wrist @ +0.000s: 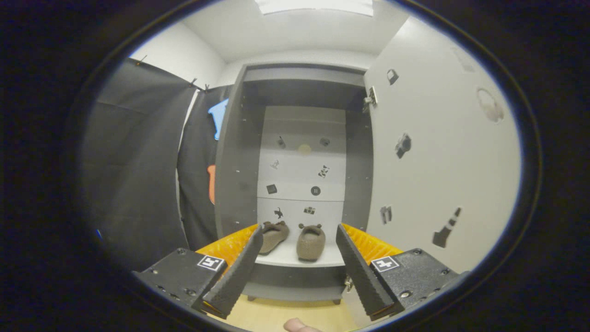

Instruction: Open the shoe cabinet door, grab the shoes and put them into the shoe cabinet, then close the shoe cabinet door.

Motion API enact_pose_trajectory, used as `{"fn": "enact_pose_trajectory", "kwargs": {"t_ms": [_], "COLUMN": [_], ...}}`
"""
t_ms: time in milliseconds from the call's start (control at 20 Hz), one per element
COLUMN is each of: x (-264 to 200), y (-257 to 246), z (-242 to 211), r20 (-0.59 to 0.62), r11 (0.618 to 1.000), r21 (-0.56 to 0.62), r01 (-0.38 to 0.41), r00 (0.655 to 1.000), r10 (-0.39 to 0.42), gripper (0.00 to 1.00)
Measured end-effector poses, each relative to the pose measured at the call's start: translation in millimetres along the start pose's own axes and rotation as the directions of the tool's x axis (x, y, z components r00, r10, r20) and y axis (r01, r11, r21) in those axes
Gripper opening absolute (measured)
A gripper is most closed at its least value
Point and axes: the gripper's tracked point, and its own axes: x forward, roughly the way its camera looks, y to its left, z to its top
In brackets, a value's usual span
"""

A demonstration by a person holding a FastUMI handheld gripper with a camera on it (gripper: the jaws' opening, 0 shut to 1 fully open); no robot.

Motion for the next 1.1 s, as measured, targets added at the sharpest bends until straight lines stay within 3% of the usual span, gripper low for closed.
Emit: {"fn": "enact_pose_trajectory", "kwargs": {"t_ms": [400, 600, 850, 1100], "x": [-135, -191, -244, -278], "y": [-63, -96, -199, -300], "z": [27, 17, 37, 27], "r20": [0.058, 0.002, 0.124, 0.117], "r11": [1.000, 0.995, 0.997, 0.977], "r21": [0.006, 0.077, 0.051, 0.071], "r01": [0.012, -0.062, 0.057, 0.201], "r00": [0.998, 0.998, 0.990, 0.971], "r10": [-0.012, 0.062, -0.063, -0.208], "gripper": [1.00, 1.00, 1.00, 1.00]}}
